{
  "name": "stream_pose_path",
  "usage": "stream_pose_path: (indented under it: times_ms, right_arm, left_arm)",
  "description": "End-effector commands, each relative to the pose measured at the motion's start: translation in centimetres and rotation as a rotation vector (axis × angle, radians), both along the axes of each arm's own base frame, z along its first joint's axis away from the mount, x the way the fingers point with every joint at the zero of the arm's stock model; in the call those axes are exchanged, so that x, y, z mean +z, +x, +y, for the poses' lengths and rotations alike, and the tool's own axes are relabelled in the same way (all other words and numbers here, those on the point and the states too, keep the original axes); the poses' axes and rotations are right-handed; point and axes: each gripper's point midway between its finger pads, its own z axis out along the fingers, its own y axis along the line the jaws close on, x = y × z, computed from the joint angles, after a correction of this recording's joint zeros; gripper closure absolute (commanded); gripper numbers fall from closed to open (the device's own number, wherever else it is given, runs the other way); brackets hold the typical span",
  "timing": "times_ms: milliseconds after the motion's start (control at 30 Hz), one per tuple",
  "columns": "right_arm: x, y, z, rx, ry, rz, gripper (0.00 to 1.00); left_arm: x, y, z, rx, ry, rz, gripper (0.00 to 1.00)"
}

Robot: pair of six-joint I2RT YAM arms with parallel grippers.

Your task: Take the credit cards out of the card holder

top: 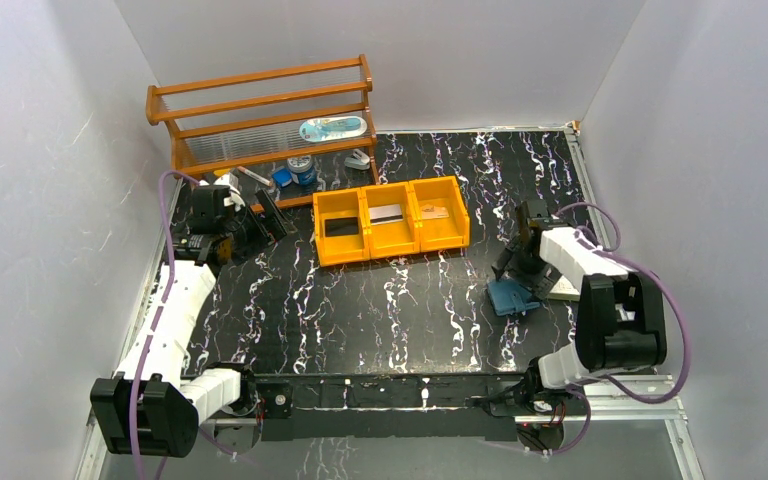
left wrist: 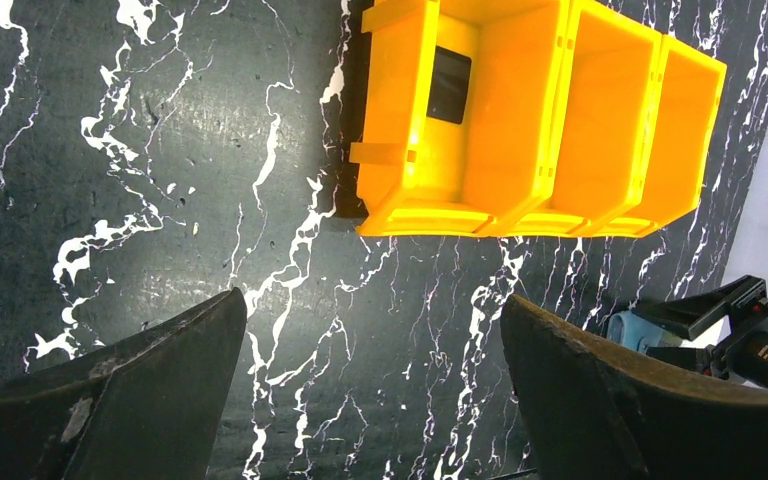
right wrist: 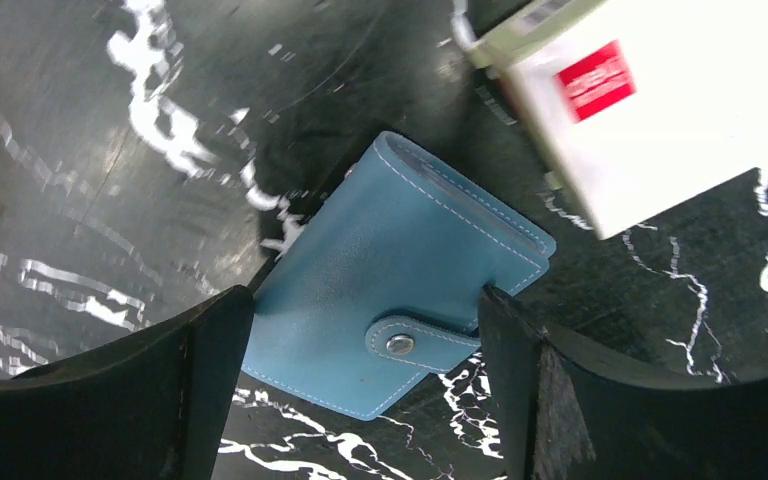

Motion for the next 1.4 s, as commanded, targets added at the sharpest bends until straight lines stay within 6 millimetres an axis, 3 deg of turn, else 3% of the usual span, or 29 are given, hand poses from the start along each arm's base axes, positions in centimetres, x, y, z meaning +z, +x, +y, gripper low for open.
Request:
stream_pose_path:
  times_ms: [0, 133, 233, 367, 467, 567, 667, 800, 967, 1133, 1367]
  right_arm:
    - [0.0, -0.1, 5.7, 0.190, 0.214, -0.112, 0.12]
    - [0.8, -1.1, 10.3, 0.349, 0.342, -0.189, 0.18]
    - [1.8, -2.1, 15.1, 0.572, 0.371, -0.224, 0.20]
    - [3.6, -3.0, 19.3, 0.807, 0.284, -0.239, 0.20]
    - [5.5, -1.9, 18.8, 0.845, 0.099, -0.283, 0.15]
    - [7.1, -0.4, 16.1, 0.706, -0.050, -0.342, 0.06]
    - [7.3, -0.4, 14.5, 0.543, -0.080, -0.350, 0.02]
    - [6.0, -0.4, 17.1, 0.498, 0.061, -0.332, 0.02]
    - [3.2, 0.3, 17.9, 0.457, 0.138, -0.209, 0.07]
    - [1.3, 1.3, 17.8, 0.509, 0.057, -0.113, 0.10]
    - [-1.6, -0.9, 20.0, 0.860, -0.082, -0.031, 0.16]
  left_arm:
    - [0.2, -0.1, -0.4, -0.030, -0.023, -0.015, 0.02]
    - [0.1, -0.1, -0.8, -0.040, -0.040, -0.007, 0.02]
    - [0.0, -0.1, -1.3, -0.052, -0.066, -0.001, 0.02]
    - [-0.1, -0.1, -1.8, -0.070, -0.091, 0.005, 0.02]
    - [0.0, -0.1, -1.9, -0.079, -0.094, 0.003, 0.02]
    - [0.0, -0.2, -1.8, -0.078, -0.090, 0.000, 0.02]
    - [-0.1, -0.1, -1.8, -0.080, -0.091, 0.004, 0.02]
    - [-0.1, 0.0, -2.1, -0.099, -0.096, 0.008, 0.02]
    - [-0.1, -0.1, -2.3, -0.122, -0.098, 0.008, 0.02]
    - [-0.3, -0.1, -2.4, -0.119, -0.104, 0.016, 0.02]
    - [-0.2, 0.2, -2.3, -0.118, -0.098, 0.014, 0.02]
